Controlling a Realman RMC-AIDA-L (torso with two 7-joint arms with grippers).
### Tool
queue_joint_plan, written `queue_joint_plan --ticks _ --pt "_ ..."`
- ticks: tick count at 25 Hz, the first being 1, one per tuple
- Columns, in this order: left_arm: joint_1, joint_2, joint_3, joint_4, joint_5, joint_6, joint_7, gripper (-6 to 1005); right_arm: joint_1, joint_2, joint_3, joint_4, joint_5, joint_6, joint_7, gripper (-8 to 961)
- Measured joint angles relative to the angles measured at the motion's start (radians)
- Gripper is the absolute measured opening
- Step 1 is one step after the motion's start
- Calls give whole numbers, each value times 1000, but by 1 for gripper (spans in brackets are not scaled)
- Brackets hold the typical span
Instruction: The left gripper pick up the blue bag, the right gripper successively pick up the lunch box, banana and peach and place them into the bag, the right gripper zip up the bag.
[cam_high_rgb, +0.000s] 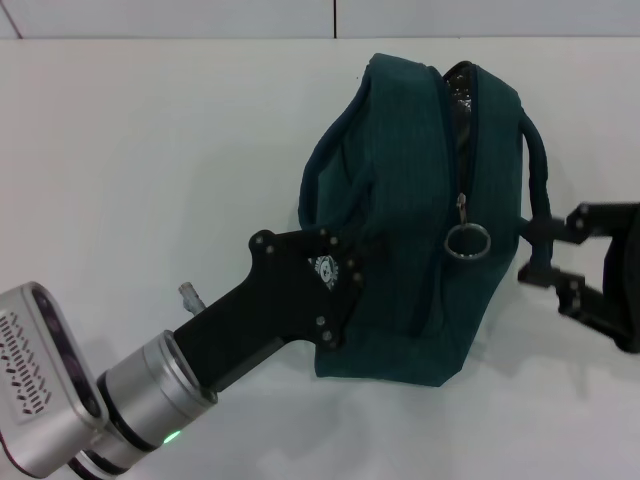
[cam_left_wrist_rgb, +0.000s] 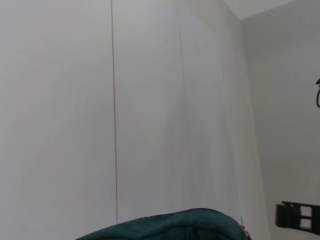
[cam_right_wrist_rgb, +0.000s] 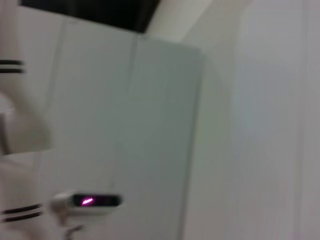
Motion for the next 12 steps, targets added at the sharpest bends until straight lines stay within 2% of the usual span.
queue_joint_plan --ticks 4,12 --pt "1 0 4 0 2 0 -1 45 -6 -3 2 -8 -24 10 11 297" --pt "6 0 5 0 28 2 -2 46 -8 16 0 -25 -44 88 62 293"
